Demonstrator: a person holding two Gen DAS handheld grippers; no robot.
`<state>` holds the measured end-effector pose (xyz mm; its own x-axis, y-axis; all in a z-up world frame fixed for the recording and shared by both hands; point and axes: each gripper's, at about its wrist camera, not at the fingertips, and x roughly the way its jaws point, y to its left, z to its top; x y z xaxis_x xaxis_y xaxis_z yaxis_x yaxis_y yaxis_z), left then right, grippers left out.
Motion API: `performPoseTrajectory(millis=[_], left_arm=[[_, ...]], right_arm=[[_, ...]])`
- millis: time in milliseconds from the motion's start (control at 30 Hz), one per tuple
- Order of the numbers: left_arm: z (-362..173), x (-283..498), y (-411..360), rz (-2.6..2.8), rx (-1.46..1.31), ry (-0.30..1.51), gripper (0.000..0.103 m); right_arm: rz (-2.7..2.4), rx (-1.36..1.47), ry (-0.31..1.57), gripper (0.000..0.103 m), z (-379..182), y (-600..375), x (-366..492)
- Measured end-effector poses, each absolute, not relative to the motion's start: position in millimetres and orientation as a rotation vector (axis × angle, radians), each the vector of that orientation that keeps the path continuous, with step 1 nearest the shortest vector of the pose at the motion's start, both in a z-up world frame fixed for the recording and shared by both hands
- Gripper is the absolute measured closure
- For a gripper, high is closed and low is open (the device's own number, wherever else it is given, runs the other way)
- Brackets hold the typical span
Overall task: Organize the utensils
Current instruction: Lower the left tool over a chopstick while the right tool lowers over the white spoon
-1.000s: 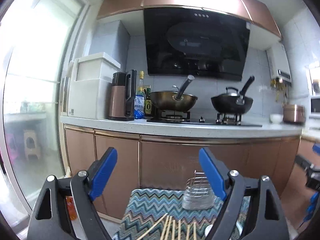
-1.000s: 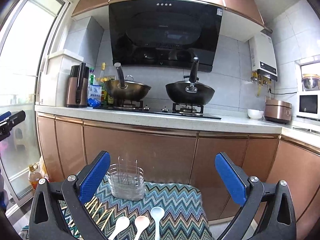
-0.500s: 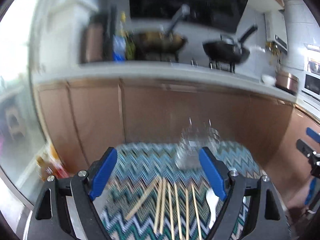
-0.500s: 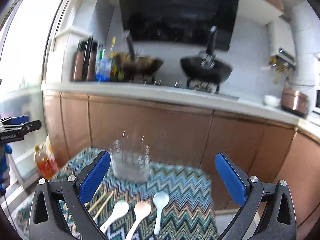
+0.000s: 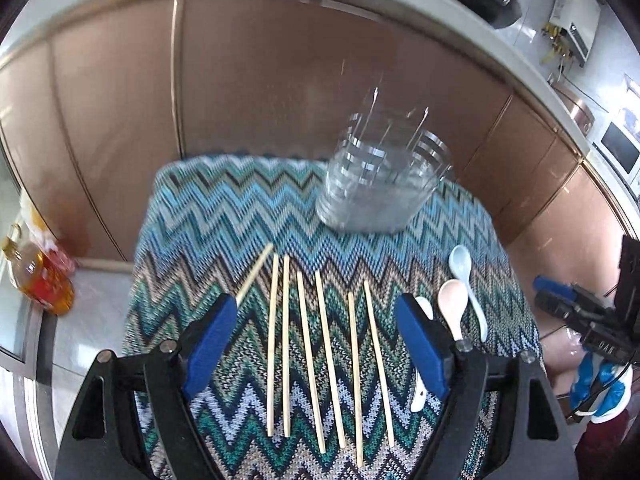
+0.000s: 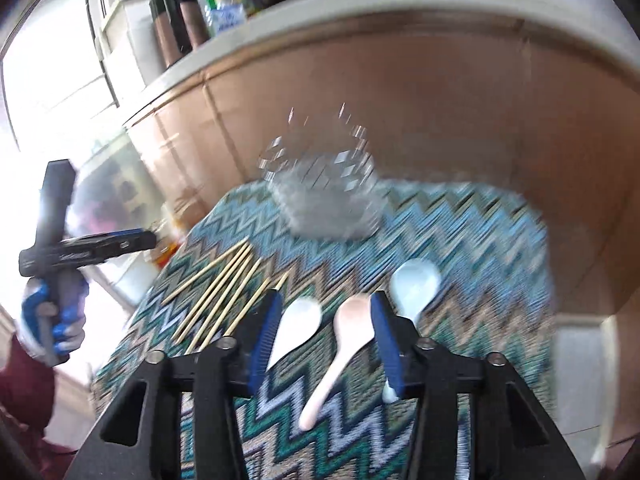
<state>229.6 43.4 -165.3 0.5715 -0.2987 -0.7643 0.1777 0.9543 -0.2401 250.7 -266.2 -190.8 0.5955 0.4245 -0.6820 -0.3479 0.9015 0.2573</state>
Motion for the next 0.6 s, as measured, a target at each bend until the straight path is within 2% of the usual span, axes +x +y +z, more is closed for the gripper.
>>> performPoseTrajectory(millis=[200,433,600], left_arm=[[-193,259,47,-0.297,-0.182,1.029,0.038],[-217,284,49,-0.309,-0.207,1.131,0.059],[-227,293,47,-0.306,-0.197,1.165,0.064]], right_arm=[[0.593,0.183,0.971,0.07,-239,-246,278],[0.595,0.207,1.074,0.073,-274,-232,304],[0.588,0.192,1.11,0.073,-287,-222,317]])
